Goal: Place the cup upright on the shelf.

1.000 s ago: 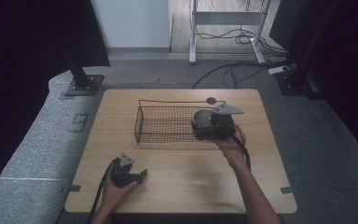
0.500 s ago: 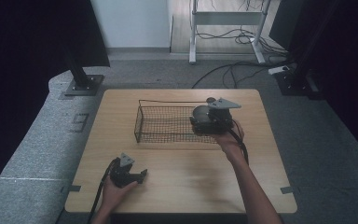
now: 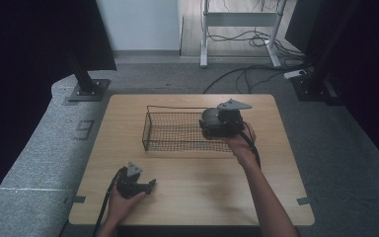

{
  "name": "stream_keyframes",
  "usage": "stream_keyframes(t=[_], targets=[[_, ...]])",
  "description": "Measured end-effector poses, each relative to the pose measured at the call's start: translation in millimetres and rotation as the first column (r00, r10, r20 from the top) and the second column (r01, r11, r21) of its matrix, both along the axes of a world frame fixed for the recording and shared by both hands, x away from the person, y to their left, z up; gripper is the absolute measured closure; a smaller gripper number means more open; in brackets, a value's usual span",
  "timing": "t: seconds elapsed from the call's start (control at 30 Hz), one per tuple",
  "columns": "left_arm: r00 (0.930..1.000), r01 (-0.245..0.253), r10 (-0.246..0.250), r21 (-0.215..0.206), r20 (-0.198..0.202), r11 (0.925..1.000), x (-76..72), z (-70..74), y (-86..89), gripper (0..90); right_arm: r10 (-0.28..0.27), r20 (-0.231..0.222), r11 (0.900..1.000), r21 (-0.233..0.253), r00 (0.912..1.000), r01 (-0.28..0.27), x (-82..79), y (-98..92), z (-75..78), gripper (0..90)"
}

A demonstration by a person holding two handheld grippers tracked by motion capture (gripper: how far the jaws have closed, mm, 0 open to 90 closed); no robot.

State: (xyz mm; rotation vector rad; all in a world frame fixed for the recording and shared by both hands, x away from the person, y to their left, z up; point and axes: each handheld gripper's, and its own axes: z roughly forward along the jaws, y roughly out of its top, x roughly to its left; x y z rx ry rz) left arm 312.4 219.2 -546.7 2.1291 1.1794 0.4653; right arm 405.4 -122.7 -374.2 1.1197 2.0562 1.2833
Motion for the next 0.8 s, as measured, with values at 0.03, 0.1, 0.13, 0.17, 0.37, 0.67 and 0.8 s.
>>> stream_keyframes(t=[0.03, 0.1, 0.13, 0.17, 0.37, 0.67, 0.8], targets=[[1.0, 0.0, 0.0, 0.0, 0.0, 1.0, 0.0, 0.0, 0.0, 16.5, -0.001, -0.002, 1.0, 0.001, 1.0, 0.001, 1.1, 0.4, -0.6, 13.2], [1.0, 0.0, 0.0, 0.0, 0.0, 1.0, 0.0, 0.0, 0.0, 16.5, -0.005, -0.004, 1.0, 0.002, 1.0, 0.005, 3.5, 0.4, -1.8, 13.1], [1.0, 0.0, 0.0, 0.0, 0.0, 1.0, 0.0, 0.0, 0.0, 16.5, -0.005, -0.006, 1.0, 0.0, 1.0, 0.005, 4.8, 0.1, -2.4, 13.2], [1.0, 0.0, 0.0, 0.0, 0.0, 1.0, 0.0, 0.0, 0.0, 16.5, -0.007, -0.007, 1.0, 0.002, 0.9999, 0.007, 6.2, 0.1, -3.0, 13.2], [1.0, 0.0, 0.0, -0.001, 0.0, 1.0, 0.0, 0.0, 0.0, 16.5, -0.016, -0.026, 1.0, -0.006, 0.9995, 0.016, 16.1, -2.5, -7.4, 13.2], [1.0, -0.001, 0.001, -0.002, 0.0, 1.0, 0.0, -0.1, -0.1, 16.5, -0.031, -0.033, 1.0, 0.003, 0.999, 0.031, 26.5, -5.9, -11.4, 13.2], [1.0, 0.0, 0.0, 0.0, 0.001, 1.0, 0.1, -0.1, 0.0, 16.5, -0.034, -0.047, 0.999, 0.011, 0.9983, 0.034, 33.5, -4.1, -16.8, 13.2]])
